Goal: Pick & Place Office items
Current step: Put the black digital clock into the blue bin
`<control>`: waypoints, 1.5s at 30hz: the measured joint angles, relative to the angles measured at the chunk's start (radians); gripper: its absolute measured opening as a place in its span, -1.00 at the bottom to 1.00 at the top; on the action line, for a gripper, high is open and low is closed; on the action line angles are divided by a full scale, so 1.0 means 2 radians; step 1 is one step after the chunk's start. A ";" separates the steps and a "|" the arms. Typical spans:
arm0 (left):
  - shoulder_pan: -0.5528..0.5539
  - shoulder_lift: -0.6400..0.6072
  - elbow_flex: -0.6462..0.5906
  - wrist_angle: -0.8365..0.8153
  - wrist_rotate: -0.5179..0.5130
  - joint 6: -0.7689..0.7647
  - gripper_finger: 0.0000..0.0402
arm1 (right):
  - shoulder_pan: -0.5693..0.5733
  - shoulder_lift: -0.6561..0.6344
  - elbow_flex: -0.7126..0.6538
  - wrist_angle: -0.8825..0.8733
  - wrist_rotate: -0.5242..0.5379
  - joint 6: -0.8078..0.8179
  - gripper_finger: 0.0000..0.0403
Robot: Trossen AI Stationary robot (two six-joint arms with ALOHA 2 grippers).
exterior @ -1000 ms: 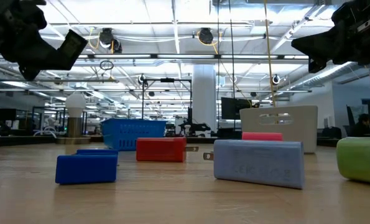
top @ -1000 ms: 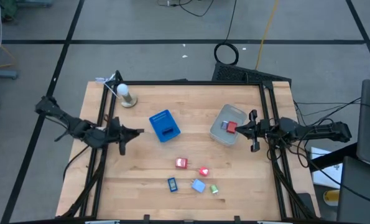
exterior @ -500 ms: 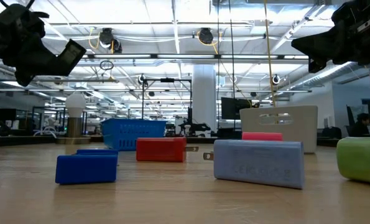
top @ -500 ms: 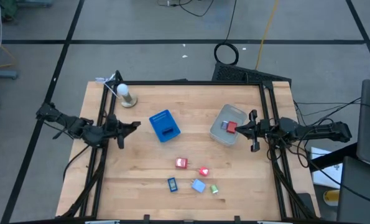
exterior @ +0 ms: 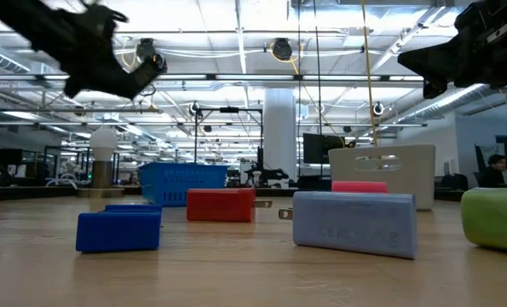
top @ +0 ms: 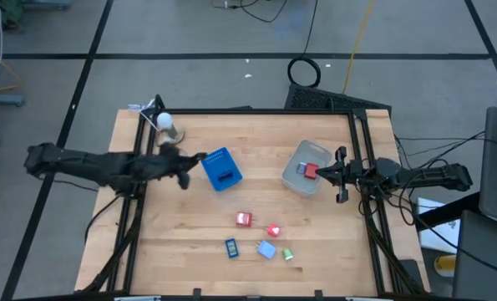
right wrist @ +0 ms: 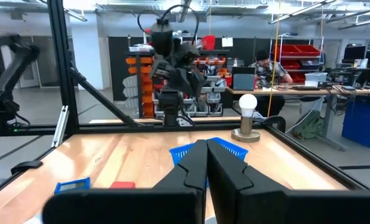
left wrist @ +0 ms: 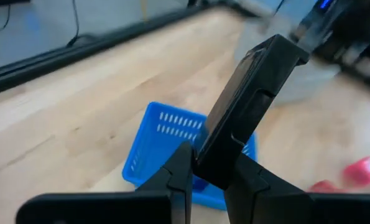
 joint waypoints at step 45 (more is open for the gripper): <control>0.113 0.451 0.225 -0.145 0.140 0.161 -0.38 | 0.000 0.000 0.000 -0.015 -0.001 0.004 -0.99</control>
